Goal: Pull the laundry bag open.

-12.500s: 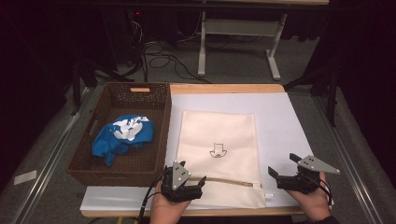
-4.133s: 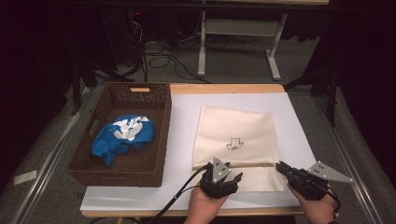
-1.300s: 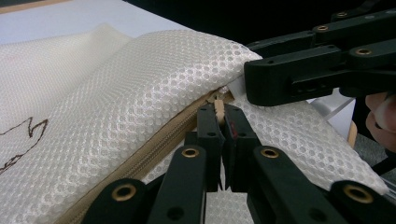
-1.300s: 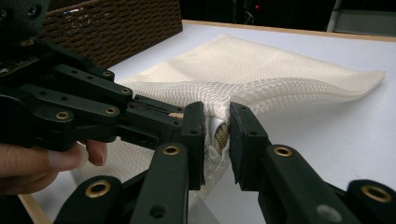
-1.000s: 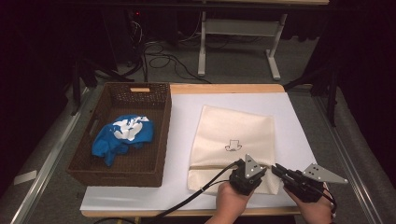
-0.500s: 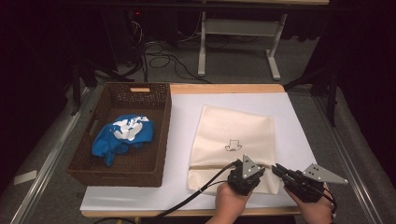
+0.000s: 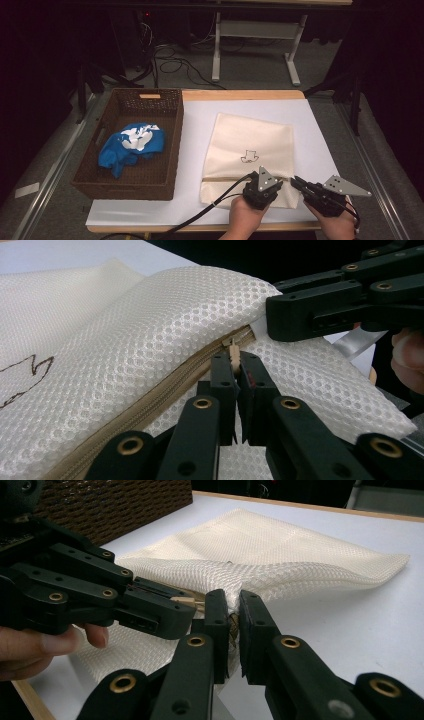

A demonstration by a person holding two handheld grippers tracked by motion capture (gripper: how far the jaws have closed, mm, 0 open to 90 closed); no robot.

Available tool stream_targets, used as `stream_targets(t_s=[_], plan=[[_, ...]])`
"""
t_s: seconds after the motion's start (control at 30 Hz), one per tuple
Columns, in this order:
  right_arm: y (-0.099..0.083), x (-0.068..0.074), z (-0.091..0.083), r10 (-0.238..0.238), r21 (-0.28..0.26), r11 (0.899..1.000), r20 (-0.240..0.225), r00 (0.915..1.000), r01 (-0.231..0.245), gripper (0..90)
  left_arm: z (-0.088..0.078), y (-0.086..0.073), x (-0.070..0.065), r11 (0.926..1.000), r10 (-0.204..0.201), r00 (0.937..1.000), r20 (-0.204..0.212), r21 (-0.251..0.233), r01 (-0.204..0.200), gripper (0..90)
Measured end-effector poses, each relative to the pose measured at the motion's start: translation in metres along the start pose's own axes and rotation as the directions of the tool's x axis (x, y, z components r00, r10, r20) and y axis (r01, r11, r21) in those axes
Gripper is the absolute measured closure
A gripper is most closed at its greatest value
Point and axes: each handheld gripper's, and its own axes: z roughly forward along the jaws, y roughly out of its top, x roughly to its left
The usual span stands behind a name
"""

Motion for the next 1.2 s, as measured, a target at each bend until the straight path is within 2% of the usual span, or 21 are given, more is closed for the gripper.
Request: stream_targets(t_s=[0.13, 0.23, 0.37, 0.7, 1.0, 1.2], plan=[[-0.0001, 0.0001, 0.0002, -0.008, 0.0, 1.0, -0.003, 1.0, 0.008, 85.2, 0.0005, 0.0006, 0.0008, 0.9999, -0.009, 1.0, 0.002, -0.008, 0.009, 81.1], [-0.0001, -0.0001, 0.0005, -0.009, -0.001, 1.0, -0.003, 1.0, 0.009, 85.2, 0.0007, 0.002, 0.0004, 0.9998, -0.016, 0.9999, 0.003, -0.011, 0.017, 85.4], [-0.0001, 0.0002, 0.0008, -0.011, -0.001, 1.0, -0.002, 0.9999, 0.011, 85.2, 0.0016, 0.0025, 0.0, 0.9997, -0.017, 0.9999, 0.003, -0.018, 0.017, 85.7], [0.0, 0.0013, 0.0015, -0.004, 0.004, 1.0, 0.001, 1.0, 0.004, 85.2, 0.0, 0.0023, 0.0001, 0.9998, -0.002, 0.9999, -0.011, -0.019, 0.001, 86.6], [0.0002, -0.0006, 0.0008, -0.003, 0.001, 1.0, 0.005, 1.0, 0.003, 85.3, -0.0024, 0.0023, 0.0011, 0.9997, -0.002, 1.0, -0.002, -0.023, 0.002, 86.9], [0.0003, -0.0004, 0.0005, -0.006, 0.0, 1.0, 0.007, 1.0, 0.006, 85.3, -0.0073, 0.0005, -0.0015, 0.9997, 0.015, 0.9999, 0.002, -0.019, -0.015, 87.0]])
